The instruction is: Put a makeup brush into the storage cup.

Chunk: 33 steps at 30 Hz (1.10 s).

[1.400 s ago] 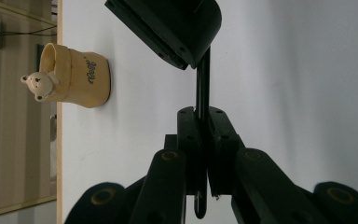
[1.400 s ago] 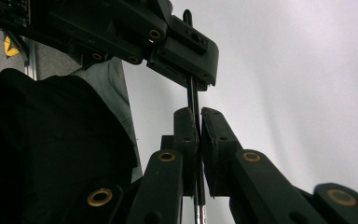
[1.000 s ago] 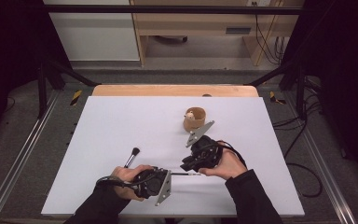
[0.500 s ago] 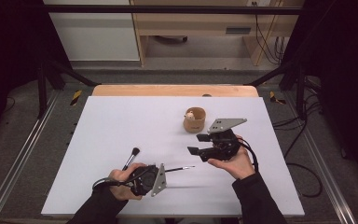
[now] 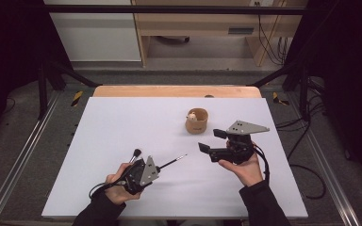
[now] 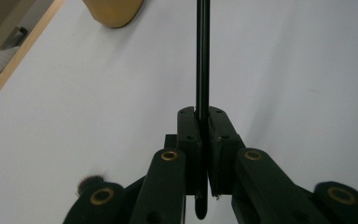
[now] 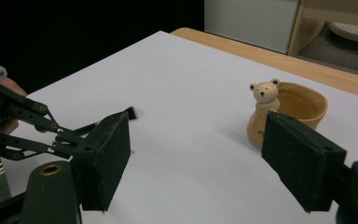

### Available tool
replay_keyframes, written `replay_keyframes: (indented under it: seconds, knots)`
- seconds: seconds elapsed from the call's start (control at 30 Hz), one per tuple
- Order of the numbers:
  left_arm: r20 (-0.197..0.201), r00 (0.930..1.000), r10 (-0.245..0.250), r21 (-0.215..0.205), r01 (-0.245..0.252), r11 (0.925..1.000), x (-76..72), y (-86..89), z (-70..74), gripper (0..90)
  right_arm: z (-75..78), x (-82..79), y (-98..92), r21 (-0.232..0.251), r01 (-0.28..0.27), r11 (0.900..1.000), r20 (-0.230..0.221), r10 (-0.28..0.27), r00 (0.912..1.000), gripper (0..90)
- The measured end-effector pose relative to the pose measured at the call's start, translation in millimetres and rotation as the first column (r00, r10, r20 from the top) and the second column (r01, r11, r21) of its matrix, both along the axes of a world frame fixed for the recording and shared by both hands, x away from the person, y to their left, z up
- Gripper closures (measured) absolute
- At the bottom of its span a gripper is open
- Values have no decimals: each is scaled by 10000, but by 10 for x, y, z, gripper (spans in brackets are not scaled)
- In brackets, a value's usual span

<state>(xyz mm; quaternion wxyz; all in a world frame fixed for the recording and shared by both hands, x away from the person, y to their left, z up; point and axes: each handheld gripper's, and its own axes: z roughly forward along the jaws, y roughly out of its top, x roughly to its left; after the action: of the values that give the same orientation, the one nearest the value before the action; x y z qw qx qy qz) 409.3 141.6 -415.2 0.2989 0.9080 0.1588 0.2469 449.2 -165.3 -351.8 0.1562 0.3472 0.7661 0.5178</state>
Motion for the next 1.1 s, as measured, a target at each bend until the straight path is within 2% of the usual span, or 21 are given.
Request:
replay_keyframes:
  seconds: [0.07, 0.1, 0.17, 0.23, 0.33, 0.37, 0.47, 0.53, 0.57, 0.6, 0.73, 0.77, 0.83, 1.1]
  knots:
    - [-293, 9993, 217, -495, -232, 9985, 13, 17, -4, 847, -18, -17, -13, 152, 74, 9999, -46, -74, 10000, 225]
    - [-349, 9991, 258, -487, -275, 9984, 21, 32, 3, 847, -30, -25, -21, 237, 63, 9997, -101, -60, 9999, 224]
    - [-466, 9974, 544, -916, -585, 9941, 18, 30, -9, 847, -56, -45, -35, 349, 89, 9994, -137, -85, 9999, 212]
    - [-556, 9963, 659, -980, -711, 9926, 22, 38, -7, 847, -89, -57, -47, 430, 176, 9989, -189, -168, 9997, 200]
    - [-602, 9937, 940, -1343, -1014, 9857, 16, 29, -19, 847, -147, -67, -62, 601, 294, 9978, -268, -279, 9993, 181]
    - [-616, 9934, 968, -1307, -1042, 9859, 19, 36, -12, 847, -165, -71, -66, 647, 357, 9973, -289, -339, 9990, 178]
    - [-808, 9888, 1251, -1868, -1383, 9726, 16, 30, -24, 847, -212, -83, -66, 801, 493, 9956, -358, -466, 9983, 173]
    - [-863, 9870, 1356, -1927, -1501, 9697, 24, 48, -13, 847, -236, -95, -59, 929, 525, 9943, -401, -490, 9980, 173]
    - [-951, 9845, 1476, -2198, -1654, 9614, 23, 41, -21, 847, -245, -103, -53, 999, 539, 9935, -418, -499, 9979, 173]
    - [-1028, 9823, 1563, -2333, -1766, 9562, 23, 41, -23, 847, -254, -108, -46, 1076, 544, 9927, -426, -500, 9978, 174]
    - [-1109, 9779, 1772, -2444, -1996, 9489, 16, 52, -15, 847, -278, -124, -6, 1287, 557, 9901, -530, -492, 9974, 177]
    - [-1116, 9760, 1868, -2600, -2101, 9425, 10, 46, -19, 847, -282, -129, 6, 1325, 569, 9895, -565, -497, 9972, 181]
    - [-1160, 9738, 1959, -2748, -2209, 9358, 1, 45, -20, 847, -292, -129, 25, 1324, 554, 9897, -569, -482, 9972, 186]
    - [-1202, 9670, 2249, -3115, -2518, 9163, -17, 9, -24, 846, -319, -131, 135, 1632, 534, 9851, -691, -425, 9967, 205]
